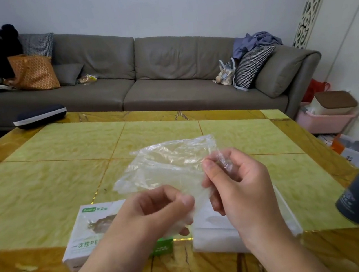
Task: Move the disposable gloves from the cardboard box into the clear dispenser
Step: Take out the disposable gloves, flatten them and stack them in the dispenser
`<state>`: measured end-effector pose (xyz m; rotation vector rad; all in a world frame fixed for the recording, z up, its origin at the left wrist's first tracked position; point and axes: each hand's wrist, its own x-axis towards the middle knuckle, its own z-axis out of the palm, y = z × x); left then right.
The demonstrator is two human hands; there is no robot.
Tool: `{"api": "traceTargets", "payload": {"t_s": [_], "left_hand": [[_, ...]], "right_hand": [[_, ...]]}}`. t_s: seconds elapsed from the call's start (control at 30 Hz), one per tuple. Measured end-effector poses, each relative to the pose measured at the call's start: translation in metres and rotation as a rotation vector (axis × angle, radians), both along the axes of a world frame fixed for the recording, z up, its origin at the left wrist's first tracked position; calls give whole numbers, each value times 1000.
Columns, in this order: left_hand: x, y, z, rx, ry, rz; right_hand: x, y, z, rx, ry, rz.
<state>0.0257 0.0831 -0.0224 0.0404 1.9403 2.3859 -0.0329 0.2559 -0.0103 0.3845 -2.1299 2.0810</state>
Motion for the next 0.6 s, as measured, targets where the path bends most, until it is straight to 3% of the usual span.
{"api": "traceTargets", "payload": {"t_s": [0.07,0.23,0.37,0.47,0.6], "left_hand": [[0,-2,0,-18,21,-2],[-3,-12,-5,310,34,-21],[-4,-8,-1,237,-70,-46],[-10,-1,-3,330,-144,118],[-19,6,3,390,-16,321]], "right_hand": [[-1,2,0,11,10,-9],[-4,7,2,-1,0,-29],[-4,10,2,-41,-36,-16],[0,13,4,-49,-50,40],[-5,30,10,4,-79,96]]}}
